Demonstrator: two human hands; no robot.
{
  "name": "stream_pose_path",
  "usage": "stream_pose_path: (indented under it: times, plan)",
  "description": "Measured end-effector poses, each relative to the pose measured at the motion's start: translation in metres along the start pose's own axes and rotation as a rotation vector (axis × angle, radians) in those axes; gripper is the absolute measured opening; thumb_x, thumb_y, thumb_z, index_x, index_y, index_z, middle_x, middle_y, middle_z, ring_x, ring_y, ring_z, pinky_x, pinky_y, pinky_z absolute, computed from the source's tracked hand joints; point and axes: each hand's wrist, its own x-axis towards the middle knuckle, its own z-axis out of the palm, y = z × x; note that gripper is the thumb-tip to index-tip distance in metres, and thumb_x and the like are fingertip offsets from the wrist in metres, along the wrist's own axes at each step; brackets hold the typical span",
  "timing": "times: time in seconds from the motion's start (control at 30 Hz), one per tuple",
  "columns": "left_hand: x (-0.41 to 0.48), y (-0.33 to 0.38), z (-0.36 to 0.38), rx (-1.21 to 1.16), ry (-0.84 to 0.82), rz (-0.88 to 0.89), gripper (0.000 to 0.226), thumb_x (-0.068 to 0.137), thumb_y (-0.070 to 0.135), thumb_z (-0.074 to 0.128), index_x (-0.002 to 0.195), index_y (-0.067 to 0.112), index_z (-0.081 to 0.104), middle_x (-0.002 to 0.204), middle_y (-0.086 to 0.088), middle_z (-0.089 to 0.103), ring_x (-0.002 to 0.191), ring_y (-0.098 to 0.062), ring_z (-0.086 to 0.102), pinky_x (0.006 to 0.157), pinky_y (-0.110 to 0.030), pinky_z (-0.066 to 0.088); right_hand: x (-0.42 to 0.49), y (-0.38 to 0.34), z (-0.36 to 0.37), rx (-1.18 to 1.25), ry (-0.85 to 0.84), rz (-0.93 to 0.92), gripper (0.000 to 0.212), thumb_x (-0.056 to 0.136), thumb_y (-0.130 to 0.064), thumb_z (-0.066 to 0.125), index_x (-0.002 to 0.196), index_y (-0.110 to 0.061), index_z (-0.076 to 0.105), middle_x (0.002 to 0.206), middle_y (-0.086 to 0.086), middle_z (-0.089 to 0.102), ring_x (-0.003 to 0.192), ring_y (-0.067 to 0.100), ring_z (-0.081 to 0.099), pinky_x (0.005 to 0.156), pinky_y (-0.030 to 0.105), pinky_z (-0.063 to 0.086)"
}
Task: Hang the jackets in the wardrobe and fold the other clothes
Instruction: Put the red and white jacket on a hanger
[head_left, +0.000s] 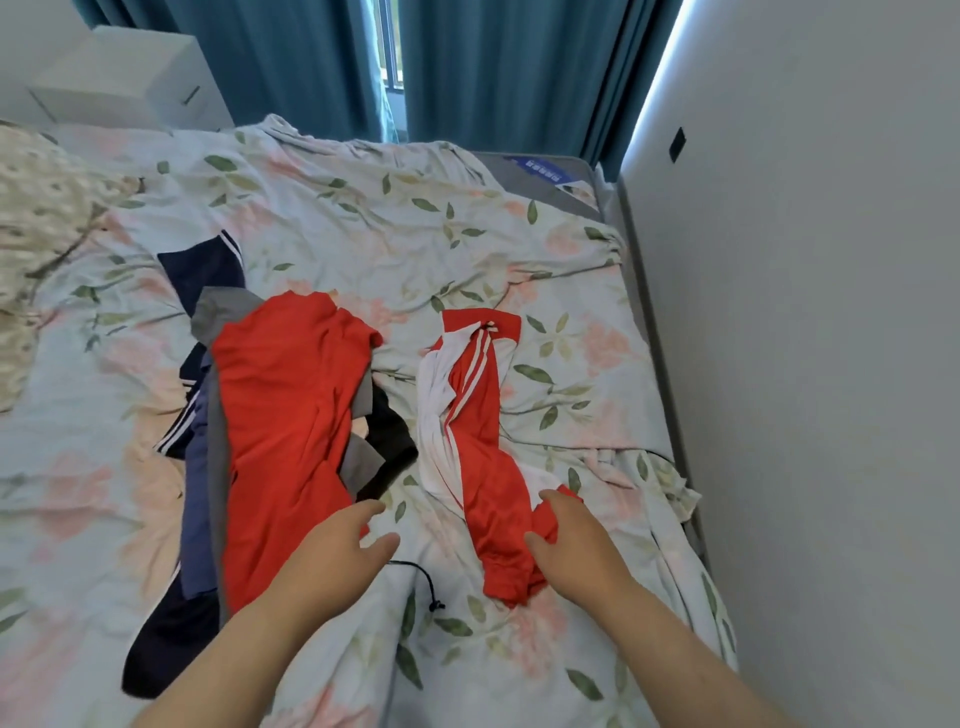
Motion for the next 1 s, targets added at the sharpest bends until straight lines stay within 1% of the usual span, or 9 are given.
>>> stream_pose_path:
  times: [0.2, 0.37, 0.5, 0.57, 0.63, 0.73, 0.8, 0.9, 1.0]
  plan:
    - [0.06, -0.031, 0.054, -0.199, -0.095, -0.078, 0.054, 0.097, 0.036, 0.057, 0.146, 0.019, 0.042, 0.149, 0.004, 0.045, 0.134, -0.013, 0.045, 0.107, -0.028, 0.037, 0.076, 0.032, 0.056, 0.114, -0.06, 0.089, 0.068, 0.088, -0.04, 0.064, 0.148, -0.018, 0.039, 0.147, 0.002, 0.047, 0.132, 0.017, 0.046, 0.108, 0.03, 0.038]
    - [0.137, -0.057, 0.107, -0.366, -0.086, -0.053, 0.043, 0.098, 0.032, 0.056, 0.139, 0.022, 0.052, 0.137, 0.01, 0.054, 0.121, -0.004, 0.051, 0.102, -0.024, 0.039, 0.161, 0.051, 0.123, 0.225, 0.154, 0.03, 0.059, 0.087, -0.037, 0.07, 0.139, -0.02, 0.05, 0.144, 0.0, 0.05, 0.132, 0.014, 0.045, 0.103, 0.02, 0.031]
    - [0.184, -0.071, 0.144, -0.587, -0.044, -0.058, 0.022, 0.1, 0.029, 0.053, 0.118, 0.038, 0.06, 0.126, 0.017, 0.059, 0.114, -0.002, 0.056, 0.101, -0.026, 0.046, 0.211, 0.062, 0.164, 0.299, 0.257, 0.032, 0.087, 0.078, -0.044, 0.077, 0.149, -0.021, 0.033, 0.151, 0.001, 0.038, 0.138, 0.018, 0.037, 0.111, 0.029, 0.03]
    - [0.201, -0.078, 0.159, -0.649, -0.023, -0.06, 0.033, 0.098, 0.032, 0.056, 0.131, 0.037, 0.054, 0.132, 0.018, 0.053, 0.11, 0.001, 0.056, 0.101, -0.027, 0.045, 0.225, 0.068, 0.174, 0.238, 0.232, 0.046, 0.093, 0.075, -0.046, 0.077, 0.151, -0.024, 0.029, 0.149, -0.001, 0.043, 0.135, 0.02, 0.043, 0.107, 0.031, 0.035]
    - [0.217, -0.086, 0.166, -0.676, 0.013, -0.067, 0.054, 0.096, 0.034, 0.059, 0.146, 0.036, 0.038, 0.134, 0.019, 0.044, 0.107, 0.004, 0.053, 0.099, -0.028, 0.042, 0.236, 0.074, 0.176, 0.156, 0.174, 0.018, 0.072, 0.077, -0.041, 0.075, 0.141, -0.025, 0.047, 0.13, -0.005, 0.06, 0.12, 0.018, 0.057, 0.094, 0.027, 0.042]
    - [0.231, -0.094, 0.179, -0.716, 0.008, -0.068, 0.067, 0.092, 0.033, 0.067, 0.15, 0.03, 0.034, 0.139, 0.013, 0.051, 0.117, -0.006, 0.056, 0.106, -0.034, 0.045, 0.236, 0.083, 0.174, 0.238, 0.058, -0.047, 0.013, 0.075, -0.028, 0.076, 0.078, -0.016, 0.071, 0.069, -0.01, 0.067, 0.067, 0.006, 0.062, 0.065, 0.025, 0.042]
    - [0.237, -0.096, 0.186, -0.783, 0.013, -0.062, 0.061, 0.087, 0.036, 0.072, 0.141, 0.029, 0.045, 0.13, 0.009, 0.061, 0.113, -0.01, 0.063, 0.101, -0.037, 0.051, 0.223, 0.092, 0.174, 0.379, -0.08, 0.008, 0.02, 0.071, -0.022, 0.076, 0.06, -0.011, 0.064, 0.054, -0.008, 0.056, 0.051, 0.006, 0.05, 0.056, 0.027, 0.038]
    - [0.232, -0.093, 0.193, -0.883, 0.043, -0.083, 0.059, 0.071, 0.058, 0.078, 0.121, 0.035, 0.057, 0.114, 0.008, 0.07, 0.098, -0.01, 0.07, 0.083, -0.029, 0.058, 0.182, 0.106, 0.176, 0.382, -0.28, 0.093, 0.025, 0.063, -0.023, 0.075, 0.05, -0.019, 0.055, 0.051, -0.007, 0.046, 0.05, 0.008, 0.041, 0.05, 0.025, 0.031]
    - [0.222, -0.098, 0.204, -0.885, 0.079, -0.163, 0.057, 0.071, 0.054, 0.078, 0.12, 0.03, 0.062, 0.11, 0.007, 0.072, 0.101, -0.019, 0.07, 0.088, -0.038, 0.056, 0.139, 0.132, 0.189, 0.197, -0.599, 0.138, 0.021, 0.071, -0.025, 0.074, 0.057, -0.022, 0.058, 0.054, -0.012, 0.052, 0.055, 0.002, 0.044, 0.059, 0.022, 0.045]
